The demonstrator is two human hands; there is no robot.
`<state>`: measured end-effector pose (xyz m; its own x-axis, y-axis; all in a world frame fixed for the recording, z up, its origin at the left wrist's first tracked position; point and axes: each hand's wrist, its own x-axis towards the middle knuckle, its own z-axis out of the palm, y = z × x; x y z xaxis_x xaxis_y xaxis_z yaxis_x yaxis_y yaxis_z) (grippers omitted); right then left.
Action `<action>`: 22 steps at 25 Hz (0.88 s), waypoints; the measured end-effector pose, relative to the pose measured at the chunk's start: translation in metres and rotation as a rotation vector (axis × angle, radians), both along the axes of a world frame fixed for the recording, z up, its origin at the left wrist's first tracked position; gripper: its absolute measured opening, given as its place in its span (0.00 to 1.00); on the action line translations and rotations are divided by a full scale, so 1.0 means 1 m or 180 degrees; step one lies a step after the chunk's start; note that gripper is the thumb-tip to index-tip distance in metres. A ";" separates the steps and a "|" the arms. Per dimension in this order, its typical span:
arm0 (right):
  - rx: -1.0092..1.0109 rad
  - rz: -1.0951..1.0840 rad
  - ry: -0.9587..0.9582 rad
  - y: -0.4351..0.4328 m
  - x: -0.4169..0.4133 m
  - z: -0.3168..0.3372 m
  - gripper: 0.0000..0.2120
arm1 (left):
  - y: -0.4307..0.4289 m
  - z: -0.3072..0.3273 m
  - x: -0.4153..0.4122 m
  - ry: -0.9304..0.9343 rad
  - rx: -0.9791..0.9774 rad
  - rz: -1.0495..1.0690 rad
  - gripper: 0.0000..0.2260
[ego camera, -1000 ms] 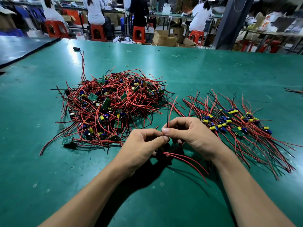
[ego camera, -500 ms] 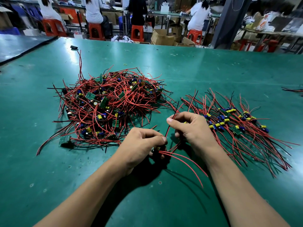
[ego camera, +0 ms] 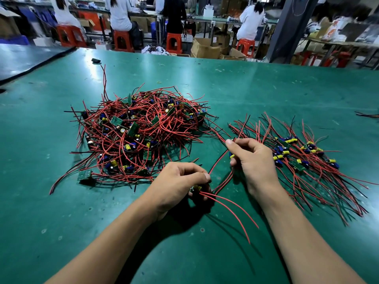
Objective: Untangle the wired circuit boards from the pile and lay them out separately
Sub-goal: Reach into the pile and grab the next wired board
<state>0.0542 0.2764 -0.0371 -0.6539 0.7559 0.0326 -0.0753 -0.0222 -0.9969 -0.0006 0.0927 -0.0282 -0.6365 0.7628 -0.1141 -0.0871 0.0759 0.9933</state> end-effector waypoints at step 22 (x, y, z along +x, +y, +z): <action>-0.0272 0.0048 -0.0069 0.004 -0.002 0.000 0.12 | 0.001 -0.002 -0.003 0.0158 -0.0055 -0.0009 0.06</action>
<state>0.0521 0.2804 -0.0374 -0.6652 0.7453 -0.0459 -0.0526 -0.1081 -0.9927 -0.0032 0.0940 -0.0307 -0.6396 0.7627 -0.0955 -0.0375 0.0931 0.9949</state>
